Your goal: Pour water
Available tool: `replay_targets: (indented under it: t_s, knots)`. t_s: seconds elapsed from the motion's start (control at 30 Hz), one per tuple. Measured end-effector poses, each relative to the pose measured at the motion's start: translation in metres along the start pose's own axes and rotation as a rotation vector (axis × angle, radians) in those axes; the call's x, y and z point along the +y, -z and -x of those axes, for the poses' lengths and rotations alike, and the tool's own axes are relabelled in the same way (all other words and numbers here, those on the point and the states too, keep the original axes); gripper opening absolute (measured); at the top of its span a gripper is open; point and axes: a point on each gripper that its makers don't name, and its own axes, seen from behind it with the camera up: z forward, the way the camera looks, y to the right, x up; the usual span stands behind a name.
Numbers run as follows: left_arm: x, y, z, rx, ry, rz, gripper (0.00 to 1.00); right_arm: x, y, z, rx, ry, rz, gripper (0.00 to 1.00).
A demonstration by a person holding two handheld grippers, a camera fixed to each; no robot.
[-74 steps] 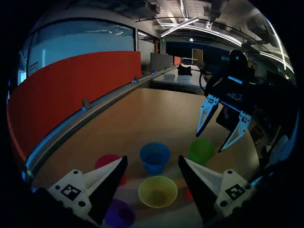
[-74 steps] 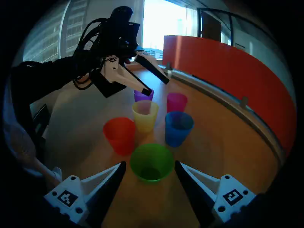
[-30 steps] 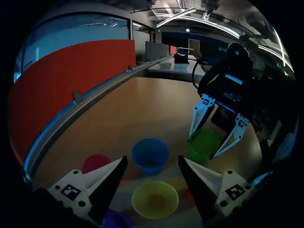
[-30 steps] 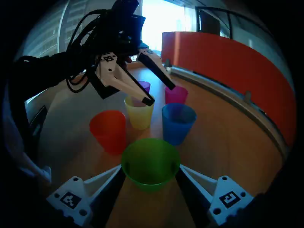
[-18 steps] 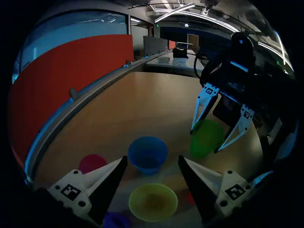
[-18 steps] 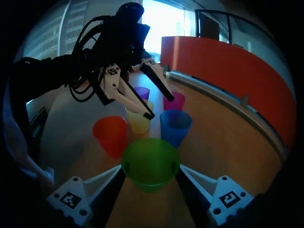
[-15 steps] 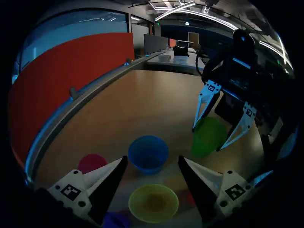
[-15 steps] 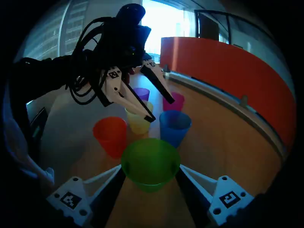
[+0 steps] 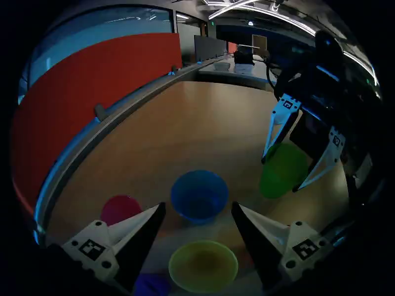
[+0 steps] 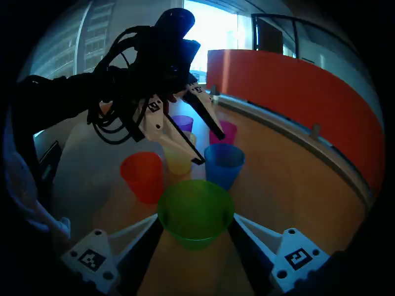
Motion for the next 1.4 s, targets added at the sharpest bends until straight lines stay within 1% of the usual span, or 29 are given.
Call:
replay_targets:
  t_s: [0.2,0.4,0.5,0.77,0.83,0.9,1.1,1.3,1.4]
  knots:
    - [0.001,-0.008,-0.001,-0.01,-0.008,-0.01,0.99,0.0,0.001,0.001,0.001,0.001,0.003,0.9]
    - [0.004,-0.015,-0.003,-0.011,-0.003,-0.012,0.99,0.002,0.004,0.003,0.002,-0.004,0.005,0.9]
    - [0.003,-0.017,-0.004,-0.009,-0.005,-0.022,0.99,0.002,0.005,0.004,0.002,-0.005,0.007,0.9]
    - [0.002,-0.025,0.001,-0.026,-0.011,-0.049,0.99,0.002,0.006,0.006,0.004,-0.009,0.007,0.9]
    - [0.002,-0.027,0.001,-0.021,-0.006,-0.057,0.92,0.002,0.006,0.006,0.004,-0.01,0.007,0.9]
    - [0.001,-0.028,0.001,-0.011,0.002,-0.066,0.88,0.002,0.006,0.007,0.004,-0.01,0.007,0.9]
    - [0.001,-0.027,0.001,0.01,0.007,-0.07,0.87,0.002,0.005,0.007,0.003,-0.014,0.007,0.9]
    - [-0.003,-0.022,0.001,0.023,0.044,-0.07,0.87,0.003,0.006,0.004,0.006,-0.013,0.012,0.9]
    - [-0.003,-0.016,-0.002,0.044,0.06,-0.07,0.87,0.004,0.008,0.0,0.012,-0.015,0.014,0.9]
